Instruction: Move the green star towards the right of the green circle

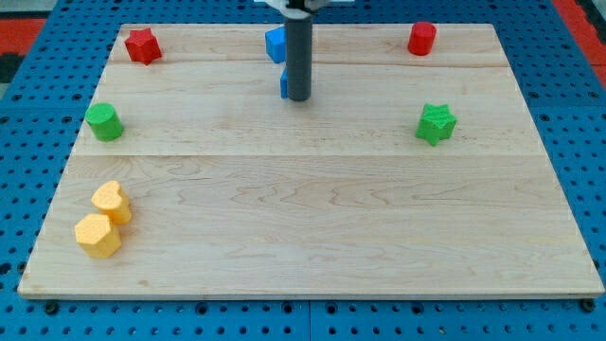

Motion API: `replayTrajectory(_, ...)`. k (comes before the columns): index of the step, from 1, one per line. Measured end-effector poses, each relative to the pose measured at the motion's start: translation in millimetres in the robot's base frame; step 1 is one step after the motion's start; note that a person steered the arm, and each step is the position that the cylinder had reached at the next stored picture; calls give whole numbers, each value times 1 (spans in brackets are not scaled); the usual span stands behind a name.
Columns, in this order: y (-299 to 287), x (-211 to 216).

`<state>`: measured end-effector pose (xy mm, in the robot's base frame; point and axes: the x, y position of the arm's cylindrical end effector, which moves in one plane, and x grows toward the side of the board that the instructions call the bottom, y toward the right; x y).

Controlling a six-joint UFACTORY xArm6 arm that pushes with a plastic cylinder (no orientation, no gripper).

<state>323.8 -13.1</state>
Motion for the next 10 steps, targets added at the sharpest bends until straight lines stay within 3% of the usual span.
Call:
replayTrajectory(1,1,-31)
replayTrajectory(3,33,80)
replayTrajectory(4,95,124)
replayTrajectory(5,204,128)
replayTrajectory(6,242,93)
replayTrajectory(7,214,71)
replayTrajectory(9,79,75)
replayTrajectory(10,70,103)
